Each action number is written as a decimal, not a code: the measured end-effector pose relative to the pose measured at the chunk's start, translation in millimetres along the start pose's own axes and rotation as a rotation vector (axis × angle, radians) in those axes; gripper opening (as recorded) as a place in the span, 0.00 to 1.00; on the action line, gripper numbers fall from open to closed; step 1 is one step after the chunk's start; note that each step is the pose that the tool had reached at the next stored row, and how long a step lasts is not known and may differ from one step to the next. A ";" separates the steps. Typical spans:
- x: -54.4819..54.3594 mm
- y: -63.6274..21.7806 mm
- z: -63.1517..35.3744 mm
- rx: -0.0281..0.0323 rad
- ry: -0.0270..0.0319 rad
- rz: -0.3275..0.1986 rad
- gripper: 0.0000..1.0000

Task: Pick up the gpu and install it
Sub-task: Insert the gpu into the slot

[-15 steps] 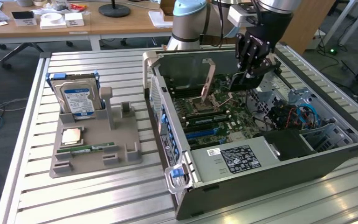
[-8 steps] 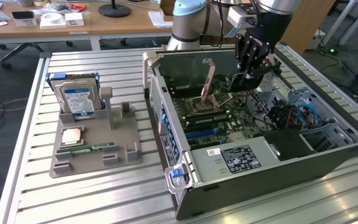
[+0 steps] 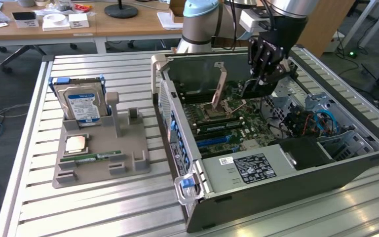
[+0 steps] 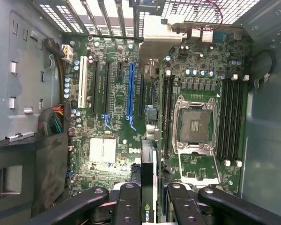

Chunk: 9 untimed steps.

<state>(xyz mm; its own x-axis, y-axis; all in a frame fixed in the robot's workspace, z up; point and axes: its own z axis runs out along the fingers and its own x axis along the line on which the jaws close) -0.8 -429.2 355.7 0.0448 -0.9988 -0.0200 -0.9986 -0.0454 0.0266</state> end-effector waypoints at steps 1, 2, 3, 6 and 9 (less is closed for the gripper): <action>0.0 0.2 0.7 -0.0001 0.0000 0.000 0.26; 0.0 0.2 1.2 -0.0001 0.0001 0.000 0.26; 0.0 0.2 1.2 -0.0001 0.0002 0.000 0.26; 0.0 0.2 1.3 -0.0001 0.0001 0.000 0.26; 0.0 0.3 2.6 0.0001 -0.0002 0.000 0.26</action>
<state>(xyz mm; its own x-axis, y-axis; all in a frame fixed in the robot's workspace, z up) -1.2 -429.2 353.2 0.0449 -0.9988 -0.0202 -0.9986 -0.0455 0.0265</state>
